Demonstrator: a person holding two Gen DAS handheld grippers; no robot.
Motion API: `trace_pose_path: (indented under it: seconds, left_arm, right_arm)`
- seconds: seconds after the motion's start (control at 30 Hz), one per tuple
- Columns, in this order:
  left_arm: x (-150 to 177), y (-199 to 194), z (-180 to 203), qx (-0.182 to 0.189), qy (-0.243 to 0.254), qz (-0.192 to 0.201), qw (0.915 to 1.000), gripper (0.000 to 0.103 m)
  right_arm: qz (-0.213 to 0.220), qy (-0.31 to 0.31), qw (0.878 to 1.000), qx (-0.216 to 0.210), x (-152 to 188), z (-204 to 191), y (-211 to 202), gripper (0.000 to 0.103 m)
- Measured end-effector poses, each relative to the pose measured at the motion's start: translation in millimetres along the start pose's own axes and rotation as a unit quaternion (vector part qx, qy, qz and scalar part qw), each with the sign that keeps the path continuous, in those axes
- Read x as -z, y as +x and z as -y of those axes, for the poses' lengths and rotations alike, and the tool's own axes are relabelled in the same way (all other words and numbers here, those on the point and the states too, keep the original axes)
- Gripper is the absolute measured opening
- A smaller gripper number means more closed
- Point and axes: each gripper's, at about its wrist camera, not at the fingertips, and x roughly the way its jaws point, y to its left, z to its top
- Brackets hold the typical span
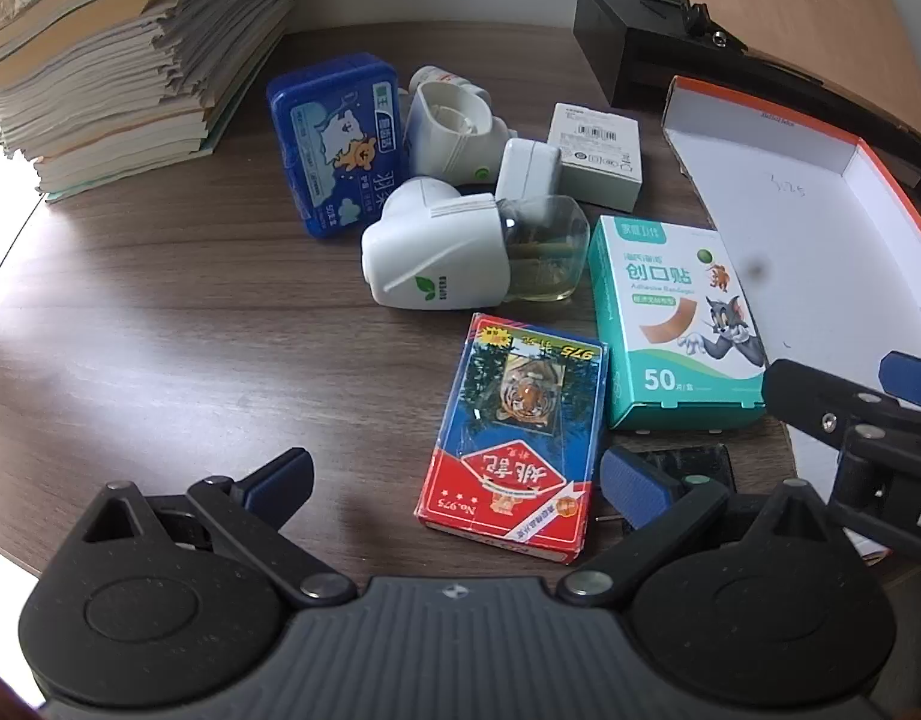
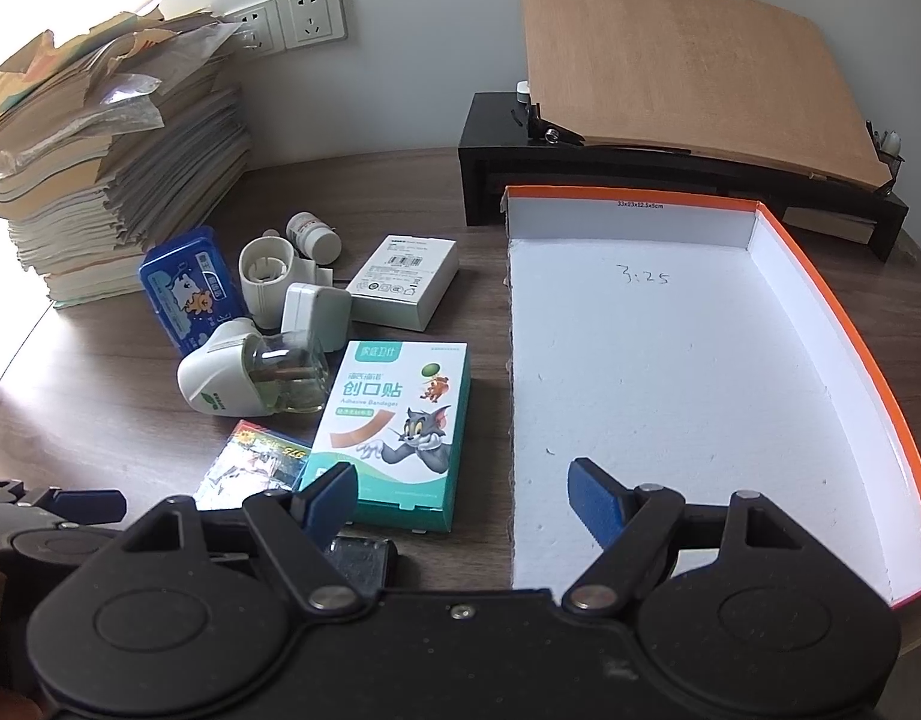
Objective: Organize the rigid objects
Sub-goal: 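Move both tools toward the card box and bandage box, then grasp the red card box with left tool while right tool grasps the teal bandage box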
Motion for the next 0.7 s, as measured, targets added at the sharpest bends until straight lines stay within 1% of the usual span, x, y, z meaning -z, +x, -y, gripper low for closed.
trace_pose_path:
  seconds: [0.23, 0.37, 0.47, 0.53, 0.67, 0.7]
  left_arm:
    - [-1, 6, 1, 0.007, 0.004, -0.005, 1.0000, 0.103]
    - [-1, 11, 3, 0.010, 0.009, -0.004, 0.9999, 0.103]
    - [-2, 16, 4, 0.014, 0.014, -0.005, 0.9998, 0.096]
    - [-2, 20, 5, 0.017, 0.015, -0.009, 0.9997, 0.094]
    - [0, 21, 7, 0.018, 0.033, 0.012, 0.9992, 0.092]
    - [0, 21, 7, 0.021, 0.037, 0.019, 0.9989, 0.090]
  right_arm:
    - [-0.012, -0.008, 1.000, 0.012, 1, -1, 1, 0.091]
    - [-0.010, -0.003, 1.000, 0.009, 1, 0, 4, 0.091]
    - [-0.014, -0.002, 1.000, 0.010, 0, -1, 6, 0.091]
    - [-0.015, -0.003, 1.000, 0.010, 0, -2, 8, 0.091]
    - [-0.025, -0.003, 1.000, 0.012, 0, -4, 11, 0.091]
    - [-0.029, -0.002, 1.000, 0.011, 0, -4, 12, 0.091]
